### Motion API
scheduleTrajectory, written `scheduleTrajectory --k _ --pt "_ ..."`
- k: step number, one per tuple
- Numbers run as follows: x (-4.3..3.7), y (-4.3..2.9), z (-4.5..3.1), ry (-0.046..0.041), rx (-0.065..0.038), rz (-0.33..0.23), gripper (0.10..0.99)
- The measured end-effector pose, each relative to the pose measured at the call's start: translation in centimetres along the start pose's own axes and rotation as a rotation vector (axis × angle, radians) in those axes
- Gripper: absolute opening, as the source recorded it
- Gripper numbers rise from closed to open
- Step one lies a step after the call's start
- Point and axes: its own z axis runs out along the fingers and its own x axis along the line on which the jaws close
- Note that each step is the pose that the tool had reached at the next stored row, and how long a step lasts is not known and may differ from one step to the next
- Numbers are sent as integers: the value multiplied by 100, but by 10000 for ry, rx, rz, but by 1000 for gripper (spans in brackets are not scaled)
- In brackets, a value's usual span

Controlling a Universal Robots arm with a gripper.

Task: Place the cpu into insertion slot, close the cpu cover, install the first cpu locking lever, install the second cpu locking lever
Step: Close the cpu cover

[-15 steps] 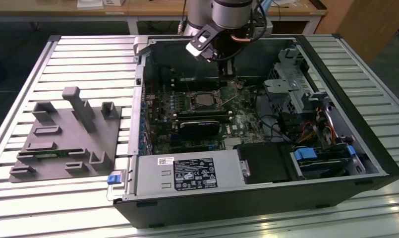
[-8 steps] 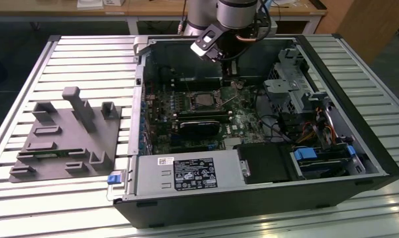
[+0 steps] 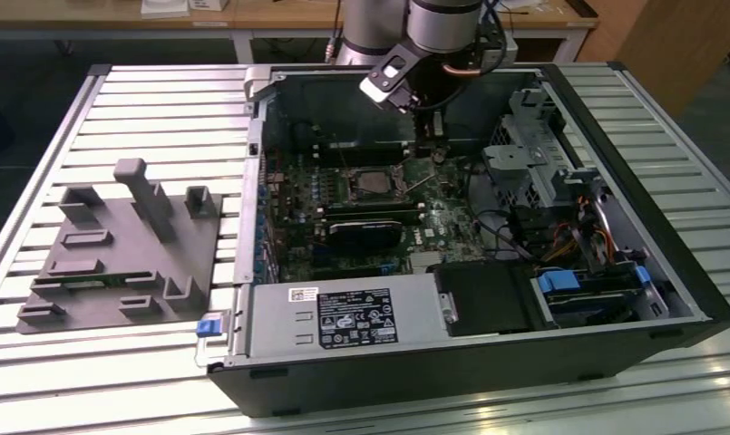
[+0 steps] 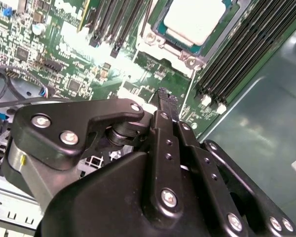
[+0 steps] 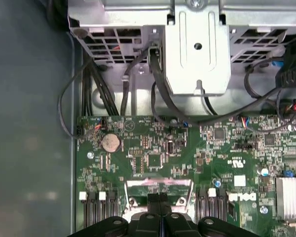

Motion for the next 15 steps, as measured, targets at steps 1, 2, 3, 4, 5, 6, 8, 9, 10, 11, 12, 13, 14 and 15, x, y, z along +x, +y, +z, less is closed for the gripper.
scheduleTrajectory --k 1,2,3,4,5,6,8,9,10,11,12,13,14,15 --pt "0 15 0 -1 0 0 106" --pt "1 29 1 0 0 0 106" --pt "1 44 2 0 0 0 106" --pt "2 58 3 0 0 0 106" --pt "2 73 3 0 0 0 106" --pt "3 88 4 0 0 0 106" --pt "4 117 5 -1 0 0 106" --pt "4 131 6 0 0 0 106" --pt "4 146 7 0 0 0 106" --pt "5 161 8 0 0 0 106" --pt "5 176 8 0 0 1 106" --pt "6 192 9 -1 0 0 106" --pt "6 210 10 0 0 0 106" --pt "7 230 11 -1 0 0 106"
